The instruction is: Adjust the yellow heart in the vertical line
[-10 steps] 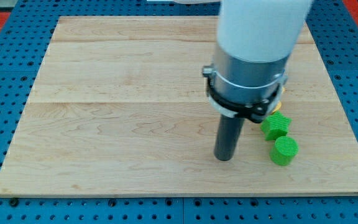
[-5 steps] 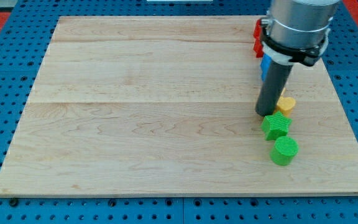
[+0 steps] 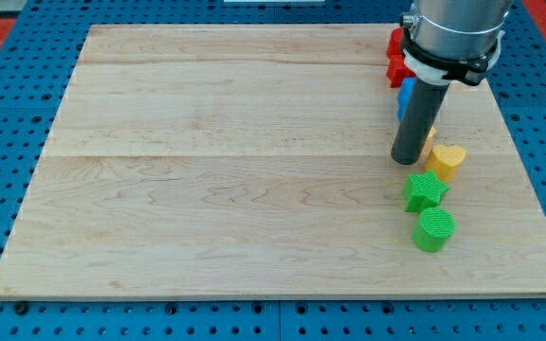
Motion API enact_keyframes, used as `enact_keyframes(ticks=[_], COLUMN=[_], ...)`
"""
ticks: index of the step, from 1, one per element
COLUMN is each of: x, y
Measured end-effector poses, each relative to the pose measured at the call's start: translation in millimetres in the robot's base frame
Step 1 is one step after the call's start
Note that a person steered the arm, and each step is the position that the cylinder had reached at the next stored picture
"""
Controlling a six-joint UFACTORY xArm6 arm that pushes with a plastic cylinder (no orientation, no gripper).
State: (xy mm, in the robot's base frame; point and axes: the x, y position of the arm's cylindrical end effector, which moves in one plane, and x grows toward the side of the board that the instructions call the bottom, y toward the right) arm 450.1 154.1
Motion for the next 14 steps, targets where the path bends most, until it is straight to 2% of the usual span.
enact_keyframes(ticks=[1, 2, 3, 4, 5, 6, 8, 12, 13, 14], x=[0.3, 33.2, 113.6, 166.1, 157.4, 127.1, 24.5, 23.2, 14.6, -19.5], y=[-7.4, -43.3, -56.3, -41.0, 55.4, 137.6, 142.7, 26.5, 55.8, 90.7])
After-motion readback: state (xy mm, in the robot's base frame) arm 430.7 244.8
